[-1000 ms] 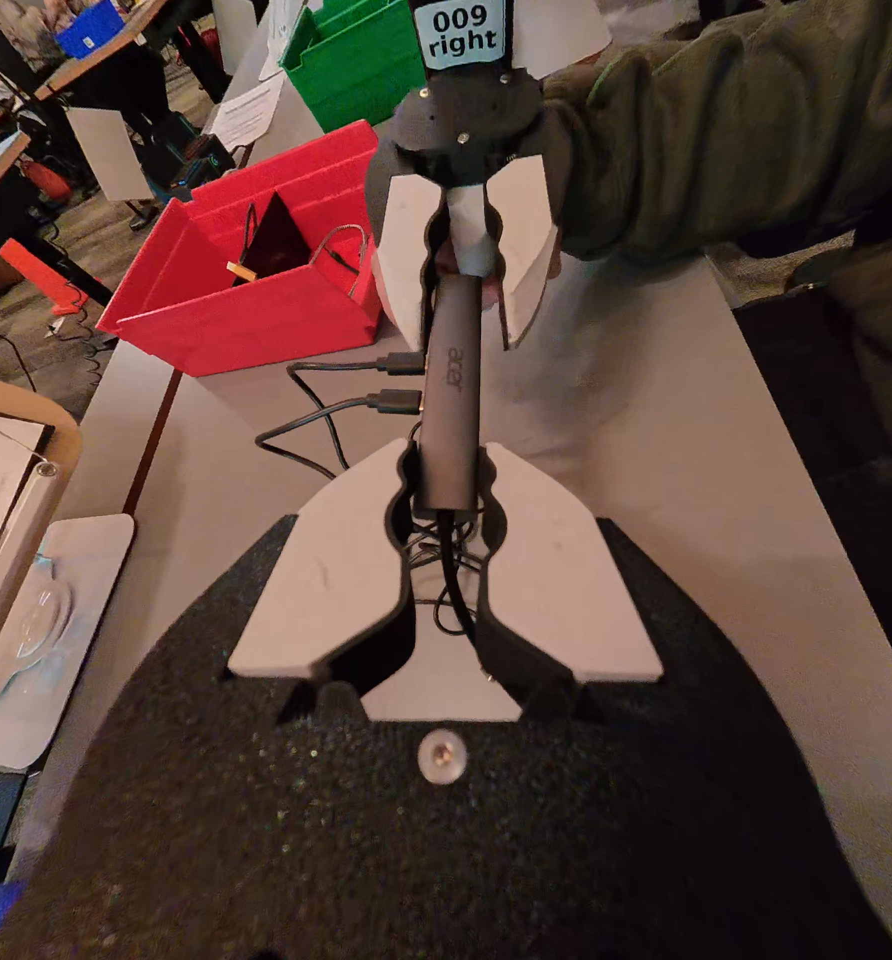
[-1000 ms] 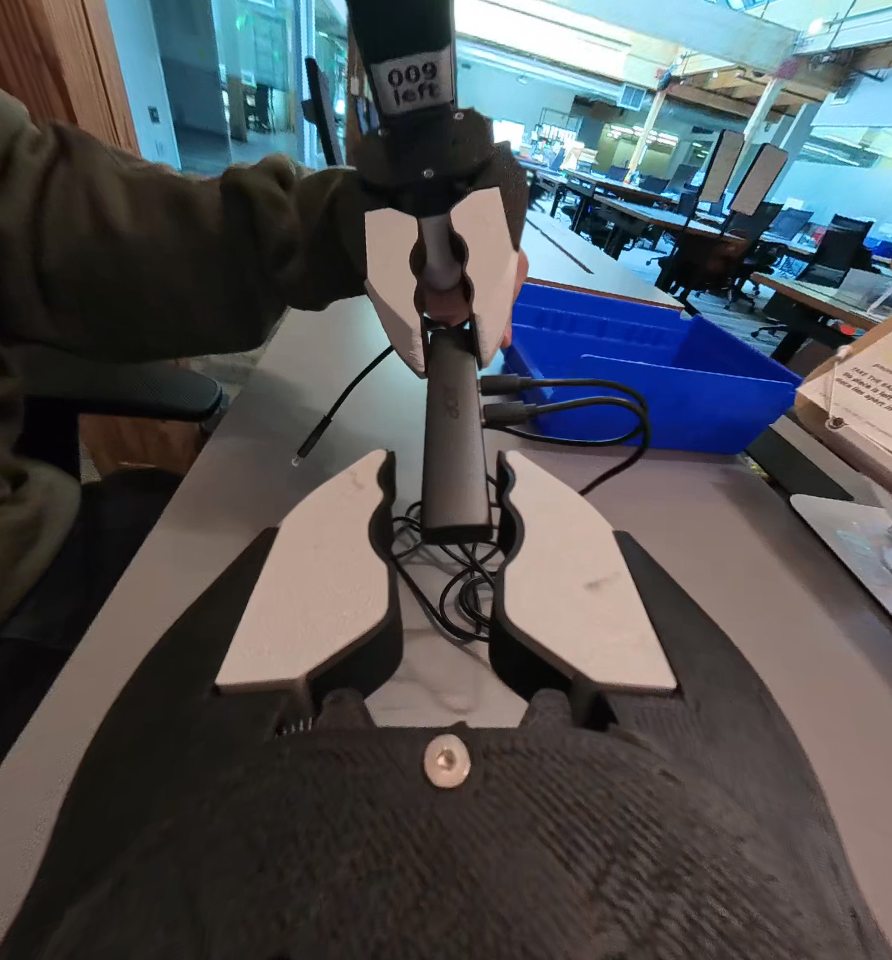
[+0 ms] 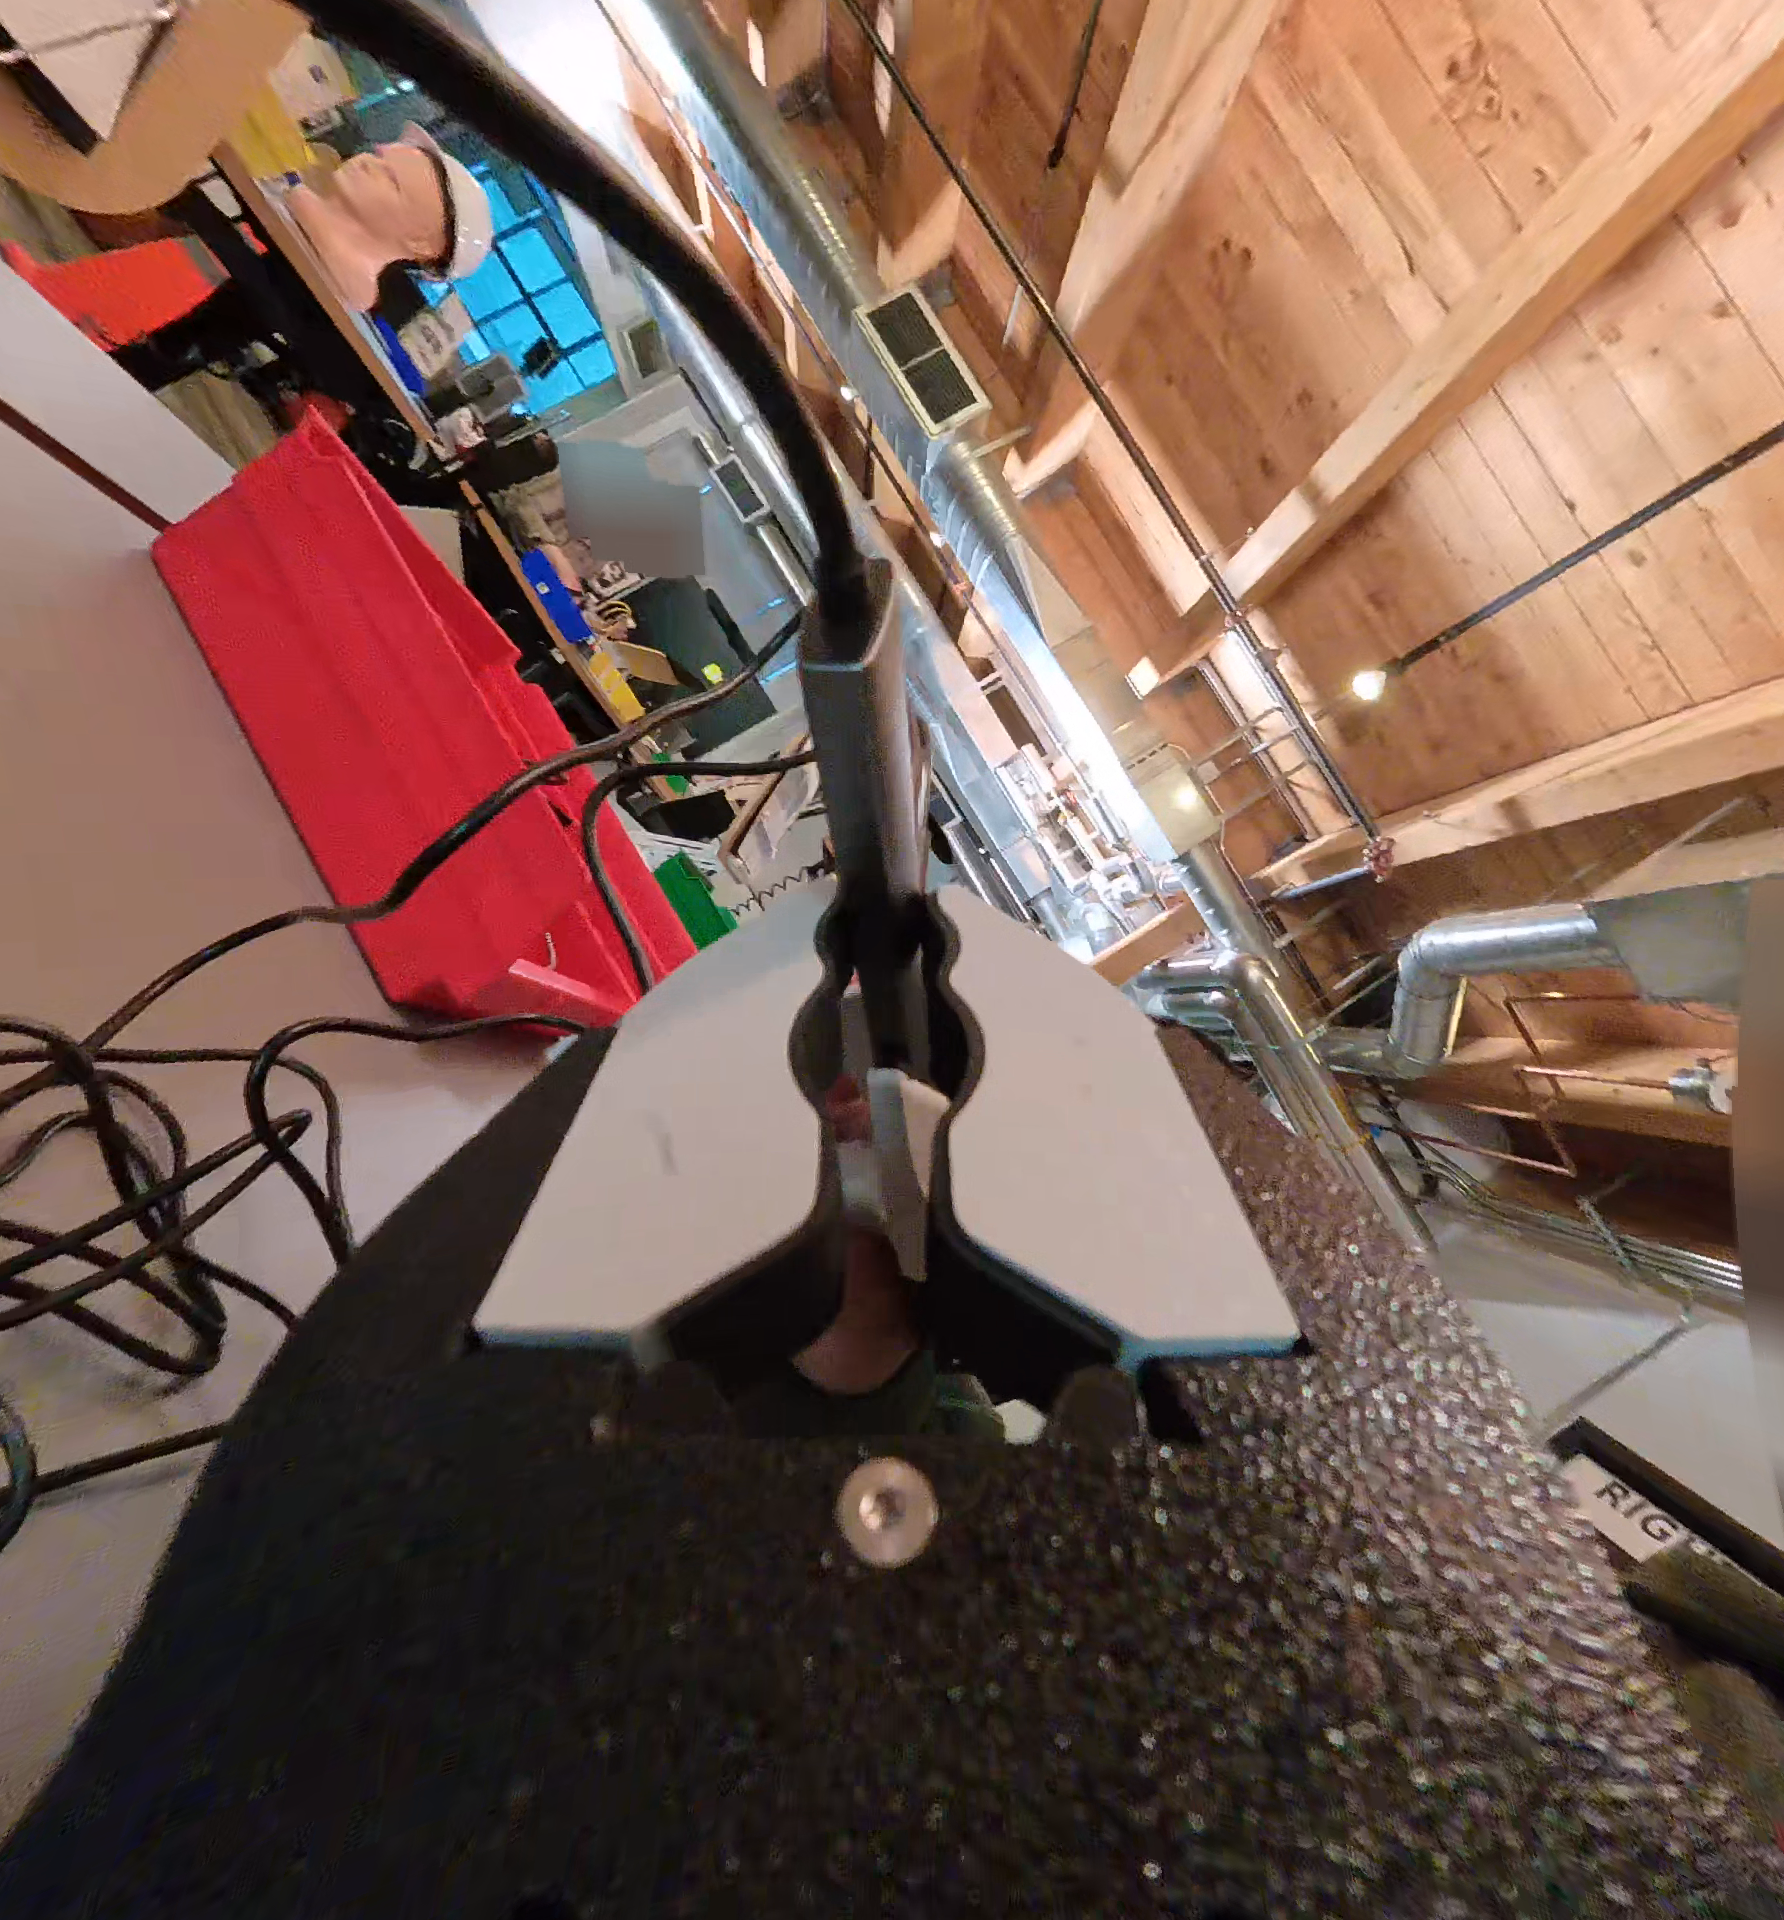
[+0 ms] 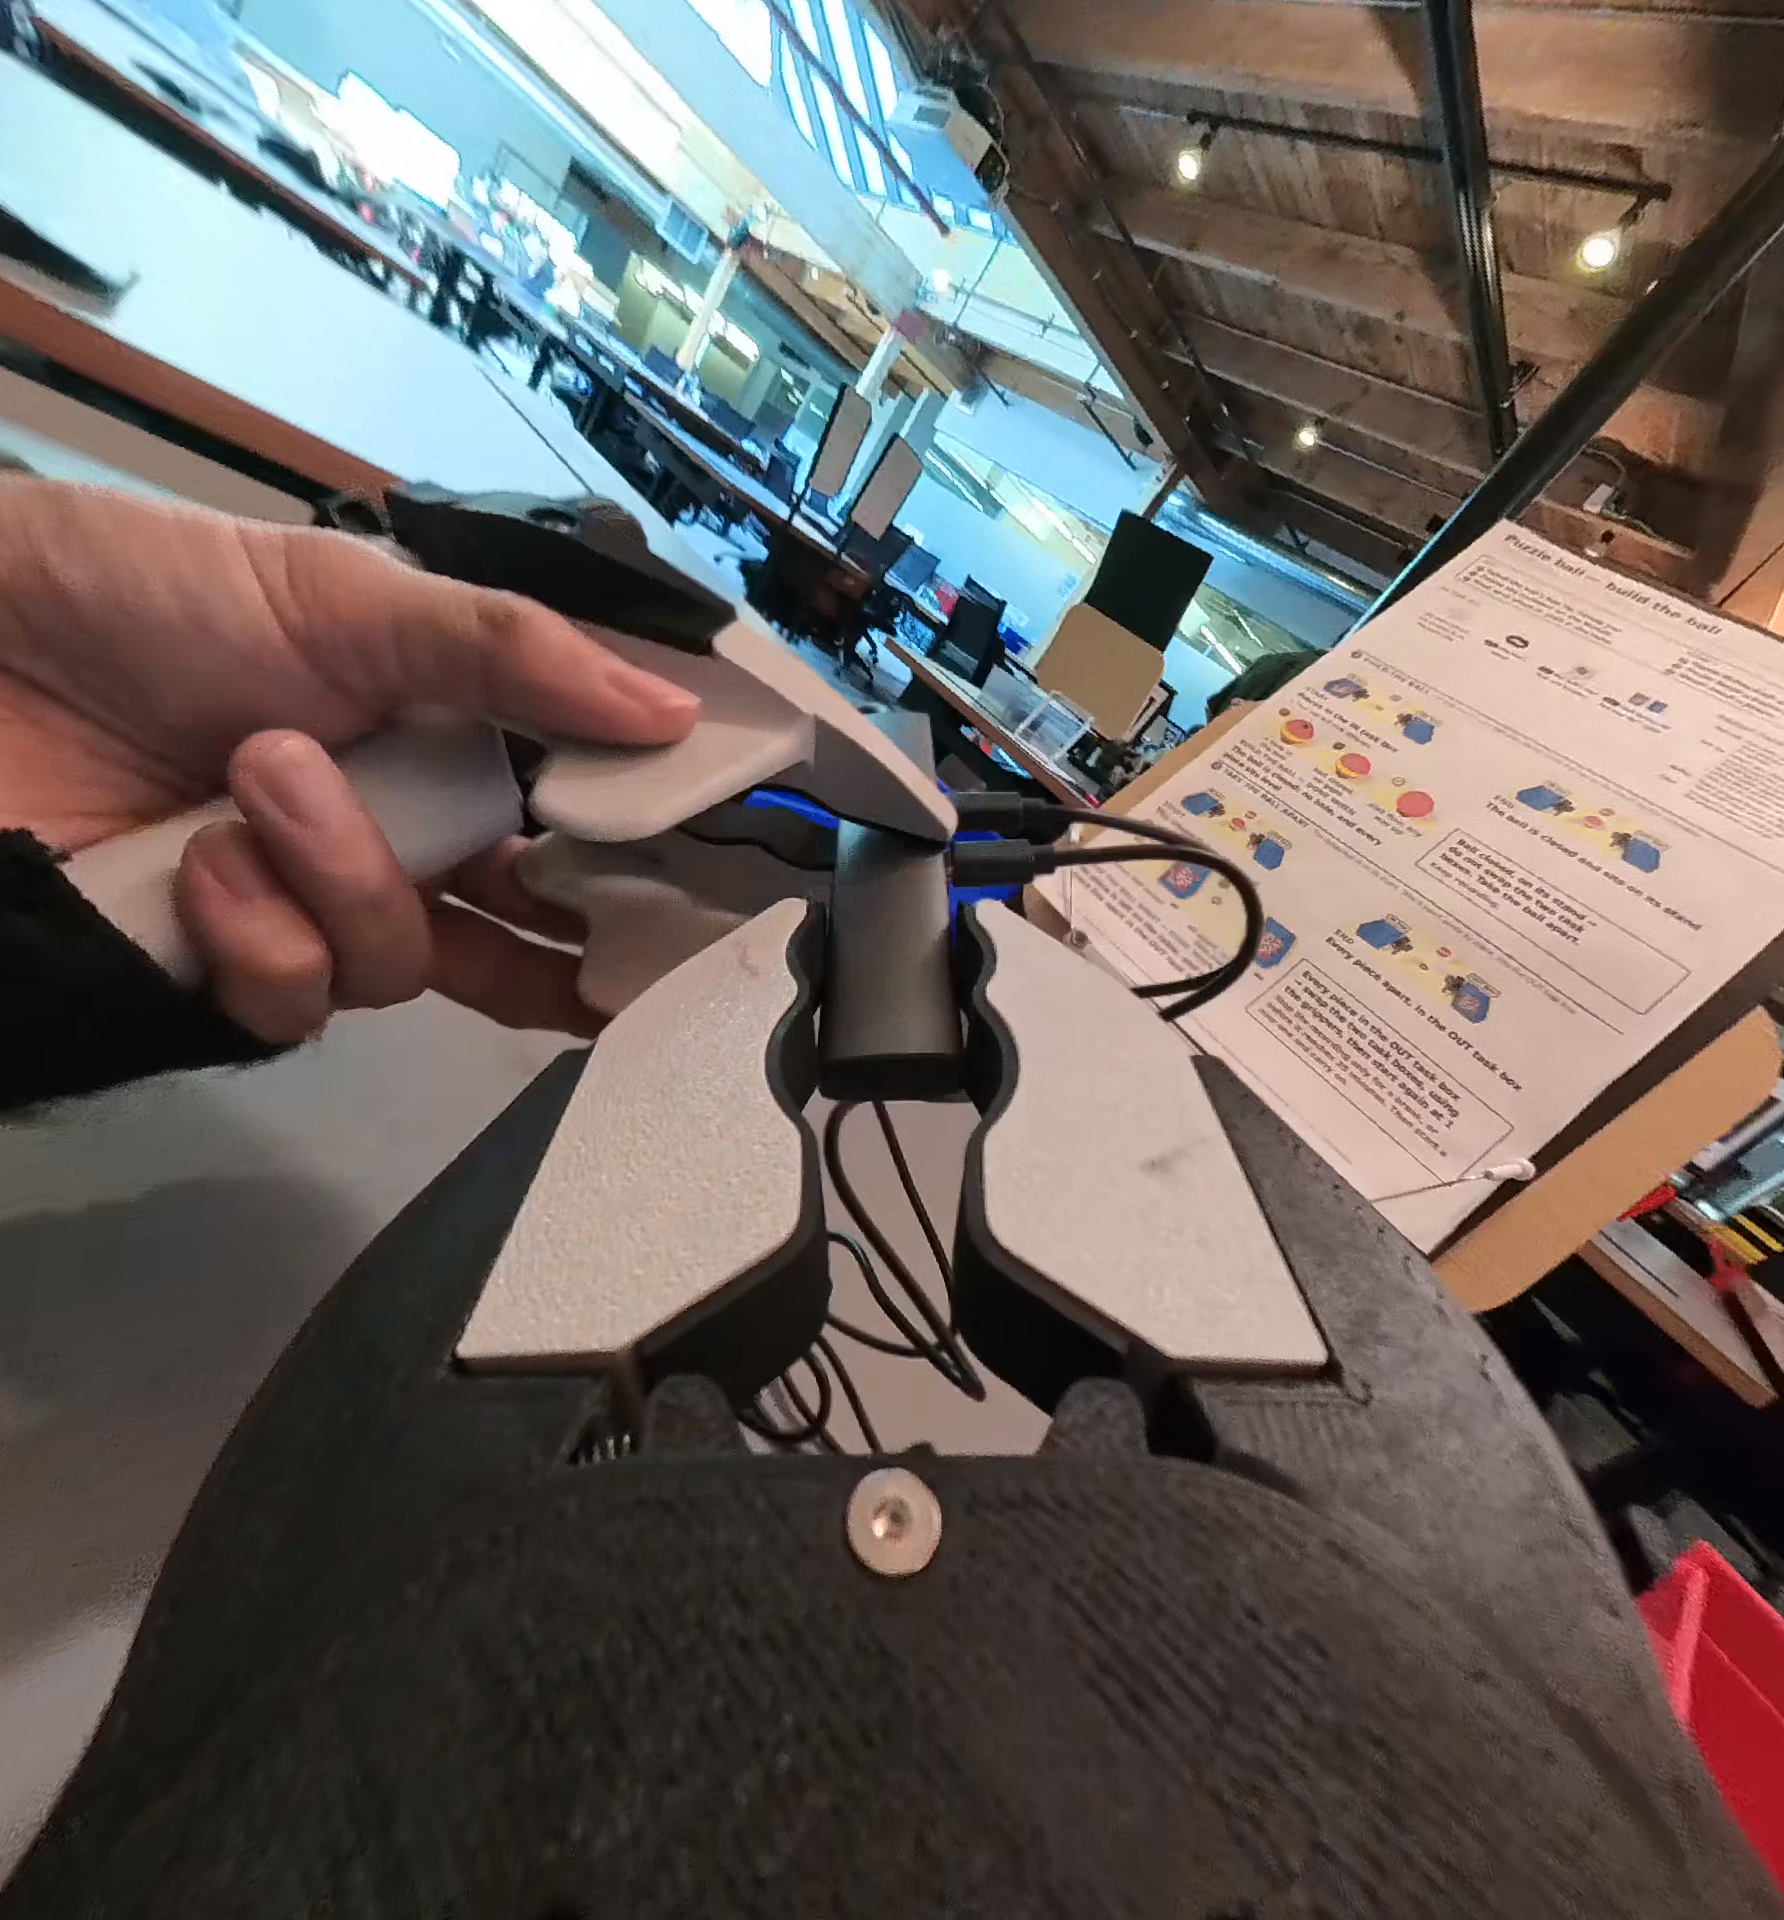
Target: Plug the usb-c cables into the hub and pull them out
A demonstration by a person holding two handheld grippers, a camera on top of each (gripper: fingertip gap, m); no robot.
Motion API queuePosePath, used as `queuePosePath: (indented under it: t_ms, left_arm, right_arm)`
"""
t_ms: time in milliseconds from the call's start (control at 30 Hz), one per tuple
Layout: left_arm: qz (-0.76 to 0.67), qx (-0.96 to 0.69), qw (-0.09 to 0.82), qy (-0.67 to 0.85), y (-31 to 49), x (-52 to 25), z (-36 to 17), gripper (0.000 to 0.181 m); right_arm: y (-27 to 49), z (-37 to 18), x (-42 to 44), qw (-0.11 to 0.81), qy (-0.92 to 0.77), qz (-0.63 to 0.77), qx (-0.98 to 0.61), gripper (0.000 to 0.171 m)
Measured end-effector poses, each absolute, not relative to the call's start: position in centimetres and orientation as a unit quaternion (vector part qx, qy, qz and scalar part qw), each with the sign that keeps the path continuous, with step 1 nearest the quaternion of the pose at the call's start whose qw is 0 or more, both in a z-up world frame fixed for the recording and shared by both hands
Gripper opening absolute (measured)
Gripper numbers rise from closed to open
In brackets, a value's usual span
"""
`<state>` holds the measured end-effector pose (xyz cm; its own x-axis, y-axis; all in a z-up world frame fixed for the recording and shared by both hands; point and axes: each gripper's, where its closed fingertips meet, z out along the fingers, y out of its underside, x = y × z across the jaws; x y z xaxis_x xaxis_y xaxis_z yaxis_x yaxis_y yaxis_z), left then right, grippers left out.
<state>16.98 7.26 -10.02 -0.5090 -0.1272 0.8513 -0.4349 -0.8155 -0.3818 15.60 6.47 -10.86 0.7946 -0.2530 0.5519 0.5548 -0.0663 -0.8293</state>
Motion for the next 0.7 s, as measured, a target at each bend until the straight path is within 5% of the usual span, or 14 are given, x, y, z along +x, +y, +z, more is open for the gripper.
queuePosePath:
  t_ms: [367,500,700]
  left_arm:
    - [0.694,0.501,0.158,-0.492,6.6,15.1,-13.3,0.010]
    - [0.556,0.480,0.099,-0.671,5.6,13.9,-16.8,0.010]
    - [0.464,0.341,0.007,-0.818,1.8,13.5,-17.9,0.010]
  right_arm:
    - [2.4,-9.6,15.9,0.658,-0.182,-0.202,-0.702,0.035]
    - [1.9,-8.1,17.6,0.689,-0.047,-0.100,-0.717,0.039]
    - [4.1,-12.8,15.5,0.628,-0.016,0.076,-0.775,0.038]
